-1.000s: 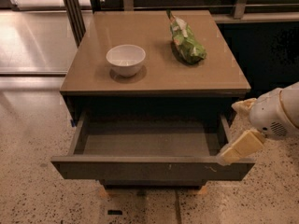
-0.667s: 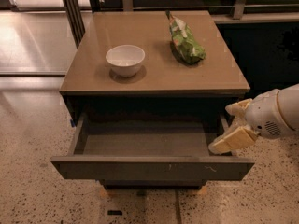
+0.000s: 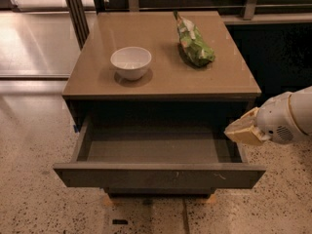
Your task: Close top drawer
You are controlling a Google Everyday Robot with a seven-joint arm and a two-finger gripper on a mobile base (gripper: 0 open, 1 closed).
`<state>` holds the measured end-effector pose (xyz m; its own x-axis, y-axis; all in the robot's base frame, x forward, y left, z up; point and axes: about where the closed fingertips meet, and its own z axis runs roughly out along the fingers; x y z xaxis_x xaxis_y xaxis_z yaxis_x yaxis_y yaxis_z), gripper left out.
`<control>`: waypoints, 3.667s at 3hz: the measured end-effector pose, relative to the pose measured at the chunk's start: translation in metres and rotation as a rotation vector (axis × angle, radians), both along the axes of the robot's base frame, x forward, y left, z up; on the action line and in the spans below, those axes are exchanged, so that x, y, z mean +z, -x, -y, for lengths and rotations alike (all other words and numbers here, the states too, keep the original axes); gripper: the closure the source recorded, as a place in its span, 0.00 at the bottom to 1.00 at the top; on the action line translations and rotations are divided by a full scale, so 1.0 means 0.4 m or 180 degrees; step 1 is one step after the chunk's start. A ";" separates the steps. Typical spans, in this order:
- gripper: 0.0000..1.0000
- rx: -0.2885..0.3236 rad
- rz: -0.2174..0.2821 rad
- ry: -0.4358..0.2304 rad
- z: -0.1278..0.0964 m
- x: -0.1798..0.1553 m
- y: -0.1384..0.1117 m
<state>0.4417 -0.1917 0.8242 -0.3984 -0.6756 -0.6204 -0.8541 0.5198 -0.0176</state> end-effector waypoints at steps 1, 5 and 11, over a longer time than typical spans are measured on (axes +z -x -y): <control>0.96 -0.0009 0.0076 -0.0033 -0.014 -0.032 0.032; 1.00 -0.0375 -0.0364 -0.1230 -0.079 -0.424 0.088; 1.00 -0.0880 0.0067 -0.0379 0.010 -0.480 -0.112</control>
Offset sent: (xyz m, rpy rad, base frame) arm -0.0569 0.0170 -0.1122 0.3255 -0.0225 -0.1127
